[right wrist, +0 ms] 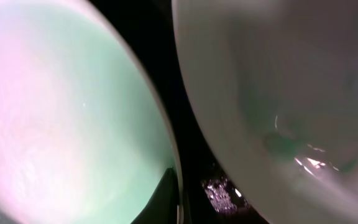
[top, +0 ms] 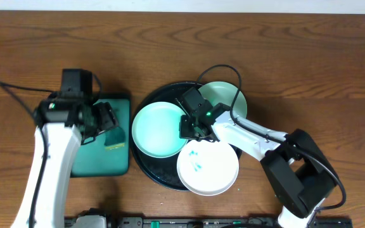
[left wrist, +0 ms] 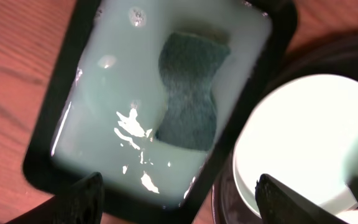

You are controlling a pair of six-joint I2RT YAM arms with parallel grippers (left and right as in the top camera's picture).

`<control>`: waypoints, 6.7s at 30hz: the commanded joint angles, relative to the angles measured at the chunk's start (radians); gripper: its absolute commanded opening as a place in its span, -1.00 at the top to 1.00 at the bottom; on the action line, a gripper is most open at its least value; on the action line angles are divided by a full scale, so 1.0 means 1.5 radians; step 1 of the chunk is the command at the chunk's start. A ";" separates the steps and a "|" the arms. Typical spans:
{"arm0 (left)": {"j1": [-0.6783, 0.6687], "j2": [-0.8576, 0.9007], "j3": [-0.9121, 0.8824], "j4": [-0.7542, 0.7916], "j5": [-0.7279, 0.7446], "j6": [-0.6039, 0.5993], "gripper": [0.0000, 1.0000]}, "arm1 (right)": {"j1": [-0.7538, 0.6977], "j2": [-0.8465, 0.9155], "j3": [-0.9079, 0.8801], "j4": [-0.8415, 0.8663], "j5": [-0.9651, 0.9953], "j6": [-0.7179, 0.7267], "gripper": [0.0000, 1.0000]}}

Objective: Clean dirty plates on tray and stack at the side
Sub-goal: 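Return the sponge to the teal tray with the left gripper, then lift the scrubbed pale green plate off the black tray with the right gripper, then place the pale green plate on the table right of the tray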

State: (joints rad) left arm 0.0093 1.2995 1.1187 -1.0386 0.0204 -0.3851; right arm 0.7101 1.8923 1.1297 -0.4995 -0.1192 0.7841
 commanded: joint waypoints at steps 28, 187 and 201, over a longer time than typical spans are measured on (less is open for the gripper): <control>0.001 -0.104 0.003 -0.108 -0.063 0.004 -0.58 | -0.113 -0.202 -0.022 -0.121 -0.379 -0.015 0.96; 0.001 -0.083 -0.001 -0.112 -0.079 -0.026 -0.59 | -0.792 -0.098 -0.031 0.014 -0.138 -0.158 0.97; 0.001 -0.083 -0.001 -0.112 -0.079 -0.026 -0.59 | -0.846 -0.032 -0.029 0.041 -0.185 -0.242 0.49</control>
State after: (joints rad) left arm 0.0093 1.1709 1.1187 -1.2037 -0.0822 -0.4191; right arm -0.5514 1.8584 1.0843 -0.4301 -0.3168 0.5091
